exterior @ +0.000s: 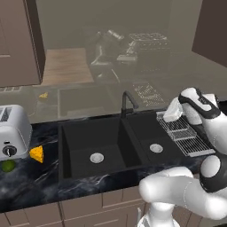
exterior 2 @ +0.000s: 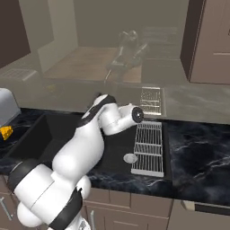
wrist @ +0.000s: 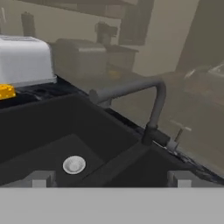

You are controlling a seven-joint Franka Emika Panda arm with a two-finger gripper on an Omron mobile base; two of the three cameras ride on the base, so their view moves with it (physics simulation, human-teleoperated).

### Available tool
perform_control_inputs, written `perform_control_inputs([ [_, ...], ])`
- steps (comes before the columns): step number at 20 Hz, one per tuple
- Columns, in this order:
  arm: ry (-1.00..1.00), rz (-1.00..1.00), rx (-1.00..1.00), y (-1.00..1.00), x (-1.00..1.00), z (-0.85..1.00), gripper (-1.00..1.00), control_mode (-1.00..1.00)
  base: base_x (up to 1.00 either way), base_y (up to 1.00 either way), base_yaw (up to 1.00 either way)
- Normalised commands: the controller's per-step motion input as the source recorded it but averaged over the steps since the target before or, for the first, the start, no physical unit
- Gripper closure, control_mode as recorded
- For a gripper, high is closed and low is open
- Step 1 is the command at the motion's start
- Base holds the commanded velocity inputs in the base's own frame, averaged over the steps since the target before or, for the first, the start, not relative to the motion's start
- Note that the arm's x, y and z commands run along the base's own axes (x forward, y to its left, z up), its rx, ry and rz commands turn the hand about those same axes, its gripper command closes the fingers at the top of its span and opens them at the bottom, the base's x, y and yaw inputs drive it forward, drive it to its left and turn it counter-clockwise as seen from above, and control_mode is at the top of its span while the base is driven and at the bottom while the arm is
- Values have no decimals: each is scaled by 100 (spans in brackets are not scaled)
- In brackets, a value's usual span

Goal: Turn on the sink faucet. Then move the lime from the counter to the sink. Turn off the sink. Move the vegetable from the sink to the pot next to the stove. Finally move the pot to the front left burner.

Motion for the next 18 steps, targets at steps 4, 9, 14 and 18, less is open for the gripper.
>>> perform_control_inputs([
  [4,-22,26,5,-1,67,-15,-100,-100,0,0,0],
  [9,-7,21,2,-3,40,-21,-100,-100,0,0,0],
  [14,0,7,0,0,47,-14,-100,-100,0,0,0],
  [18,0,0,0,0,71,-13,-100,-100,0,0,0],
])
